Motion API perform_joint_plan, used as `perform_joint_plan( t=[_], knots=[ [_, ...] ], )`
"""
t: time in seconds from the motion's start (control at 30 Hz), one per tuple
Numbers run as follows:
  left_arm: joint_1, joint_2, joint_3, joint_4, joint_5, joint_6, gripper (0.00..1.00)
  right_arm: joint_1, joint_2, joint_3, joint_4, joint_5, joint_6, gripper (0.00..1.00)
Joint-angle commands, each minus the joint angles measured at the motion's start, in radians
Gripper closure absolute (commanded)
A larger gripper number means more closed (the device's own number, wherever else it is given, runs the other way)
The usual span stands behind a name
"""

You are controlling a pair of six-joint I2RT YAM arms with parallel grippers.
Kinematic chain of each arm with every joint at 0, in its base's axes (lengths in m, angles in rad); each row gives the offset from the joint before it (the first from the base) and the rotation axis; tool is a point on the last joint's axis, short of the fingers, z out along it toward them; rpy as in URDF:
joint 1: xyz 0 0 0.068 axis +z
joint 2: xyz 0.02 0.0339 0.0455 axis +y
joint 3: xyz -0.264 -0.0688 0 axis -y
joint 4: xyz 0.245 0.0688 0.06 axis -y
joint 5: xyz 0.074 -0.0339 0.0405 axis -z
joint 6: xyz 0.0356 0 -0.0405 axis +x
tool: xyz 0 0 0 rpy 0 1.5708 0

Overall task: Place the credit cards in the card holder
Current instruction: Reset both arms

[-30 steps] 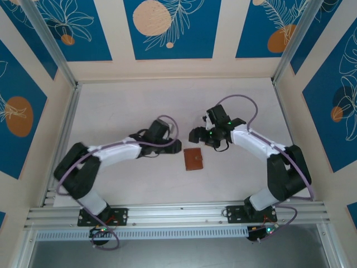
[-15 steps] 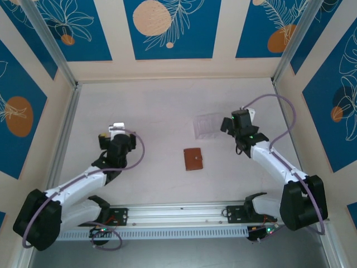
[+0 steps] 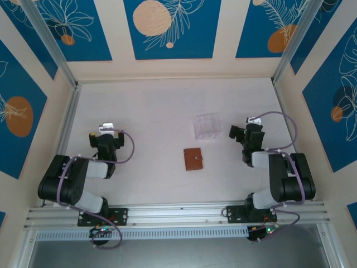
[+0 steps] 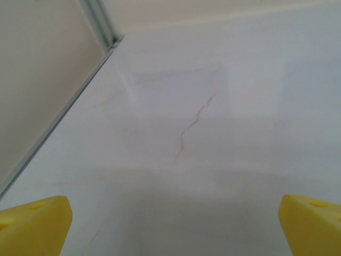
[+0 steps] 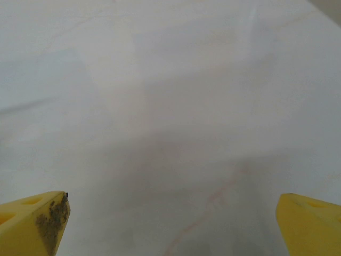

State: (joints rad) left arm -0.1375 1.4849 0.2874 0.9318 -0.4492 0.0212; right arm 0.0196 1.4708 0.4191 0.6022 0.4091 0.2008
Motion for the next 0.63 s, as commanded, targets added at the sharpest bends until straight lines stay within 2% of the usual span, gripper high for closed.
perform_joint_plan(
  t=[0.0,0.03,0.07,0.1,0.13,0.17,0.2,0.27,0.33,0.37,0.4,0.43,0.6],
  knots=[
    [0.063,0.111,0.025,0.188,0.215,-0.015,0.0,0.0,0.033,-0.004,0.194,-0.214,-0.074,0.01],
    [0.064,0.066,0.039,0.095,0.241,-0.029,0.0,0.002,0.077,-0.046,0.339,-0.199,-0.072,0.01],
    [0.065,0.043,0.066,-0.022,0.228,-0.038,0.0,0.012,0.054,-0.037,0.266,-0.173,-0.077,0.01],
    [0.06,0.084,0.057,0.067,0.225,-0.015,0.0,0.015,0.043,-0.01,0.199,-0.176,-0.078,0.01],
    [0.056,0.082,0.052,0.089,0.225,-0.014,0.0,0.01,0.066,-0.025,0.272,-0.19,-0.081,0.01],
    [0.055,0.054,0.053,0.032,0.224,-0.021,0.0,0.011,0.056,-0.017,0.233,-0.189,-0.082,0.01],
    [0.048,0.058,0.035,0.067,0.195,-0.018,0.0,0.003,0.051,-0.013,0.222,-0.204,-0.077,0.01],
    [0.046,0.073,0.021,0.13,0.212,-0.005,0.0,0.005,0.049,-0.015,0.219,-0.197,-0.078,0.01],
    [0.036,0.079,0.025,0.126,0.321,0.046,0.0,0.008,0.054,-0.018,0.235,-0.193,-0.081,0.01],
    [0.036,0.08,0.05,0.079,0.37,0.066,0.0,0.007,0.05,-0.018,0.229,-0.198,-0.08,0.01],
    [0.039,0.069,0.098,-0.037,0.395,0.062,0.0,0.008,0.054,-0.02,0.242,-0.193,-0.081,0.01],
    [0.059,0.08,0.106,-0.035,0.425,0.048,0.0,0.005,0.051,-0.018,0.229,-0.196,-0.08,0.01],
    [0.064,0.071,0.095,-0.023,0.415,0.041,0.0,0.006,0.051,-0.02,0.233,-0.196,-0.08,0.01]
  ],
)
